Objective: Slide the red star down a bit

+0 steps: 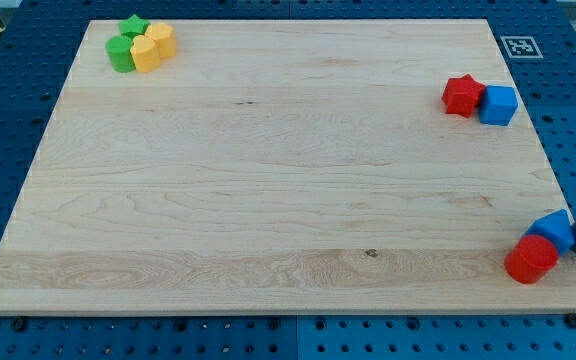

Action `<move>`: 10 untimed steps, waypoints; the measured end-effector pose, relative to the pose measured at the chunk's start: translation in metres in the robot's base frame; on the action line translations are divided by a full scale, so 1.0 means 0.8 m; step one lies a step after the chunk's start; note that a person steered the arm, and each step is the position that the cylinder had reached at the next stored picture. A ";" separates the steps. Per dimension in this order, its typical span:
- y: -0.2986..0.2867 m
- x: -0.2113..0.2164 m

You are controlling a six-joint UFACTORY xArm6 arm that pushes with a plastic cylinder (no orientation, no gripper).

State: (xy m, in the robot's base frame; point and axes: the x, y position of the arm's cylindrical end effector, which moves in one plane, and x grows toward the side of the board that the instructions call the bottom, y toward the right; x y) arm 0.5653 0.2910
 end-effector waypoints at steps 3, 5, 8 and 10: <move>-0.003 -0.067; -0.122 -0.132; -0.151 -0.277; -0.094 -0.305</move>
State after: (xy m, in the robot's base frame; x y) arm 0.3210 0.2157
